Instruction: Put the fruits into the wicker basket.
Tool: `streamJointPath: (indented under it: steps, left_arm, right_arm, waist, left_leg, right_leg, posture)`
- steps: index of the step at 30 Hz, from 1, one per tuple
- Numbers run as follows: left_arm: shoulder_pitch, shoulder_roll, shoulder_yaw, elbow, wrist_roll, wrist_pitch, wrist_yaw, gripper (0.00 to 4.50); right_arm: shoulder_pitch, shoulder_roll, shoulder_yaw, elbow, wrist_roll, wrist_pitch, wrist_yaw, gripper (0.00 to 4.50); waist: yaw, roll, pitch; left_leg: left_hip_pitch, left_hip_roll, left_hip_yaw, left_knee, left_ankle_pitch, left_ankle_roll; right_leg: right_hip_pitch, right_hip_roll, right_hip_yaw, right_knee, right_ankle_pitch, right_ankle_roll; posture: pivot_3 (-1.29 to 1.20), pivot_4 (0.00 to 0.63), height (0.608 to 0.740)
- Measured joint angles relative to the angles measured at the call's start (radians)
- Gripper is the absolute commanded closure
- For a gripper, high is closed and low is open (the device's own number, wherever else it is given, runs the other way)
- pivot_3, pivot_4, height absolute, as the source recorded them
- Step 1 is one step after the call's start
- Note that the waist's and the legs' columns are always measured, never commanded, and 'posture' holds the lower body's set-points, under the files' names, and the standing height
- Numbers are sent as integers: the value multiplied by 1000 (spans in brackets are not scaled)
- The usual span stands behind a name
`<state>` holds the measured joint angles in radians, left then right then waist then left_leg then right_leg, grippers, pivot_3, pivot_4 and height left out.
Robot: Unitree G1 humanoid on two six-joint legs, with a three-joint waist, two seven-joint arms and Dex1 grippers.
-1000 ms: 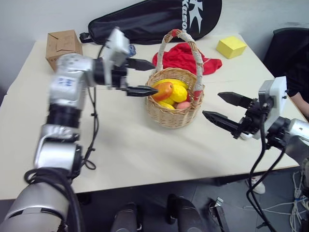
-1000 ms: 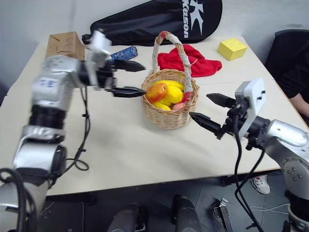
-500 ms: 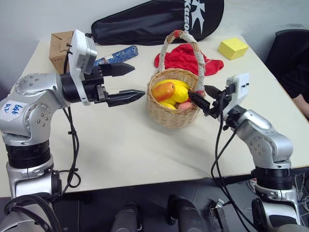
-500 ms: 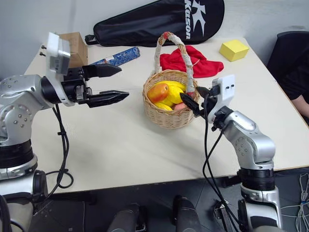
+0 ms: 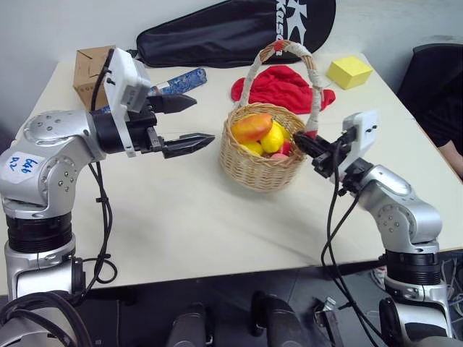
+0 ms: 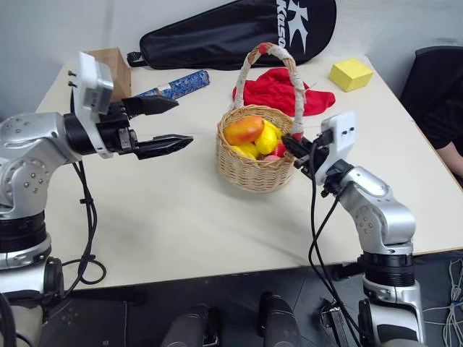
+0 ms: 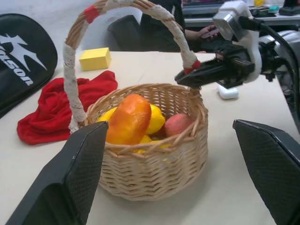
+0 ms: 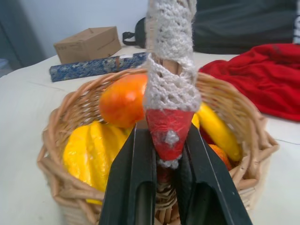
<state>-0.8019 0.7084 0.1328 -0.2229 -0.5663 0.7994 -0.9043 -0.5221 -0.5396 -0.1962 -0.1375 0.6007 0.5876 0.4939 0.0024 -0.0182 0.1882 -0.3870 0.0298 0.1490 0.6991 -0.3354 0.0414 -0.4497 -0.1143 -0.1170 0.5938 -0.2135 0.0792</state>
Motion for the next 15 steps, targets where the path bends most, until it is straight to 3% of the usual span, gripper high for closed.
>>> streamJointPath:
  steps: [7, 11, 15]
  left_arm:
    - [-1, -11, -35, 2, -2, -45, -17, 0]
    - [0, -24, -37, 2, -24, -49, -39, 0]
    - [0, -27, -43, 3, -28, -60, -53, 0]
  right_arm:
    - [-1, -203, -192, 171, -102, -90, -6, 4327]
    - [0, -228, -245, 299, -148, -149, -8, 4327]
    - [-1, -186, -241, 383, -176, -205, -16, 4327]
  waist:
    - [-3, 0, 0]
    - [-15, 0, 0]
    - [-27, 1, 0]
  left_leg:
    - [1, 1, 1, -1, 0, -1]
    - [2, 2, 3, -2, 1, -2]
    - [3, 2, 3, -2, 1, -2]
  right_leg:
    - [0, 1, 0, -1, 0, 0]
    - [0, 3, 2, 0, 0, 0]
    - [0, 3, 2, 0, 0, 0]
  posture:
    - [0, 150, 740]
    - [0, 150, 740]
    - [0, 150, 740]
